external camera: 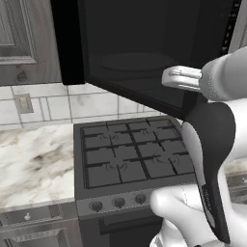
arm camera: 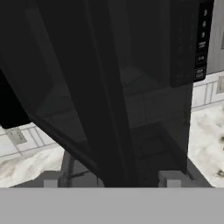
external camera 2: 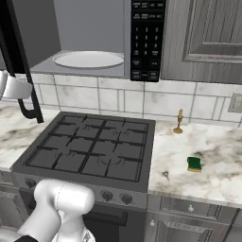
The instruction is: Place the sponge inside the microwave to prepare for sanitizing.
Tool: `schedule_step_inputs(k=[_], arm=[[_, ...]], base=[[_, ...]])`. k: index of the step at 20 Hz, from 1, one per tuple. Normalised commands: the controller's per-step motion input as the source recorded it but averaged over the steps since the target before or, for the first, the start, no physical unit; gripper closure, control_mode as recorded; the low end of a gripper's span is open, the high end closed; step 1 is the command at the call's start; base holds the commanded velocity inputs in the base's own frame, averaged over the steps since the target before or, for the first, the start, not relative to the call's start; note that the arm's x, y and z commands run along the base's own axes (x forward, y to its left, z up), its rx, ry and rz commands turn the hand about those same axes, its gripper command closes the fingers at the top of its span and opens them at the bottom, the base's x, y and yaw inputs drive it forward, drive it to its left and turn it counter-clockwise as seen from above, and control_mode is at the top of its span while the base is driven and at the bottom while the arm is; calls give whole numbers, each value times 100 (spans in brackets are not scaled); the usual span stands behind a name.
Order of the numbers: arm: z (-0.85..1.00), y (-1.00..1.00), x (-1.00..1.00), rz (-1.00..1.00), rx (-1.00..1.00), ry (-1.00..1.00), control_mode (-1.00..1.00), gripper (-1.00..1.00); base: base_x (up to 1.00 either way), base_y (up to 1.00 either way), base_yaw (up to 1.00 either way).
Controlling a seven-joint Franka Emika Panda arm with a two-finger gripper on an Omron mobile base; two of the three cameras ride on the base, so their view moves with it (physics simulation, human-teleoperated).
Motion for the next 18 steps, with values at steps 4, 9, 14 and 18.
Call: schedule_step_inputs(k=[4, 9, 14, 18], arm=[[18, -5, -66, 0, 12, 1, -100, -100], [15, -27, -68, 0, 15, 0, -100, -100], [-1, -63, -13, 0, 36, 18, -100, -100], [9, -58, -8, 8, 45, 5, -100, -100]], base=[[0, 0, 0], [0, 0, 0], [0, 0, 0], [0, 0, 0]])
